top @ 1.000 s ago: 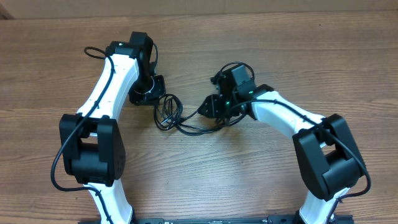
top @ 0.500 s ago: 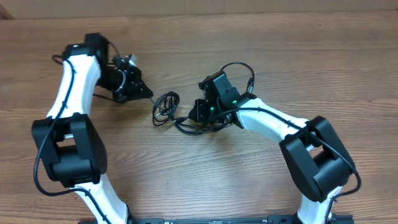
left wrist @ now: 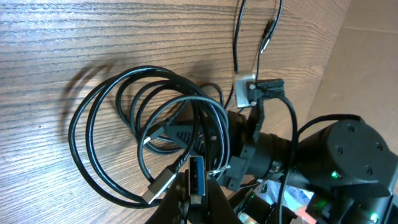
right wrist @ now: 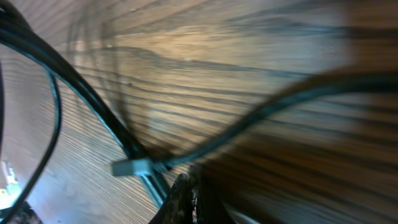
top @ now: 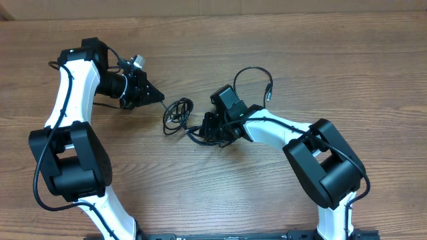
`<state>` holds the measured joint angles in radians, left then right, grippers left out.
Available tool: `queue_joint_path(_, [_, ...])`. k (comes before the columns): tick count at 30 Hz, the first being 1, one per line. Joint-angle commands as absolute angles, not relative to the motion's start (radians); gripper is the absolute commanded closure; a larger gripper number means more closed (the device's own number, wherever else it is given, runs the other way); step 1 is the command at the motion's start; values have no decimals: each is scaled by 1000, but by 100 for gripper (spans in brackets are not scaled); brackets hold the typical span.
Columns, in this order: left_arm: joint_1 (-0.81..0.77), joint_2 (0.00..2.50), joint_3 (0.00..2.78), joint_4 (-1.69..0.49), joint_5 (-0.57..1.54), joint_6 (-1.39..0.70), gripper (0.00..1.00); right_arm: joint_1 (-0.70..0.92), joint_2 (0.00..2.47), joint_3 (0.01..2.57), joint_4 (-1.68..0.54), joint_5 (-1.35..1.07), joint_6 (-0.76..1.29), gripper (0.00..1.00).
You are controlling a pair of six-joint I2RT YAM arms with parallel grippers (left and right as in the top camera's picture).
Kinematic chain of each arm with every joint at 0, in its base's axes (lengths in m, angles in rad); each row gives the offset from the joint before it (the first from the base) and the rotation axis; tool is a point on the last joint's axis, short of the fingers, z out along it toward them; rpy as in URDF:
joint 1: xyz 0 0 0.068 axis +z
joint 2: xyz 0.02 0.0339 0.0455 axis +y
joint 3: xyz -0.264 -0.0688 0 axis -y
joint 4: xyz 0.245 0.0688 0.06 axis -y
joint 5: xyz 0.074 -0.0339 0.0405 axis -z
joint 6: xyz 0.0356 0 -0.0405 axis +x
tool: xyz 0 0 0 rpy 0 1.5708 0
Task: Untangle cables
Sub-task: 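Pull the right gripper rightward, stretching the cables between both grippers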
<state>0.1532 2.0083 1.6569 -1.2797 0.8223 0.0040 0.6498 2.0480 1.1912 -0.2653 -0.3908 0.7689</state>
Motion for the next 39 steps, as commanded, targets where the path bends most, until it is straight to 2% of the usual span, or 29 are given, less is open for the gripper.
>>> queue_joint_path(1, [144, 1969, 1675, -1283, 846, 31, 96, 670, 2098, 1197, -230, -325, 823, 96])
queue_joint_path(12, [144, 1969, 1673, -1287, 785, 31, 96, 604, 2104, 1197, -118, 19, 891, 96])
queue_joint_path(24, [143, 1969, 1673, -1287, 749, 30, 96, 394, 2104, 1197, -259, -10, 891, 96])
queue_joint_path(32, [144, 1969, 1673, -1288, 721, 30, 96, 248, 2101, 1198, -310, -219, 877, 96])
queue_joint_path(39, [144, 1969, 1671, -1290, 720, 30, 96, 109, 2080, 1198, -397, -318, 774, 96])
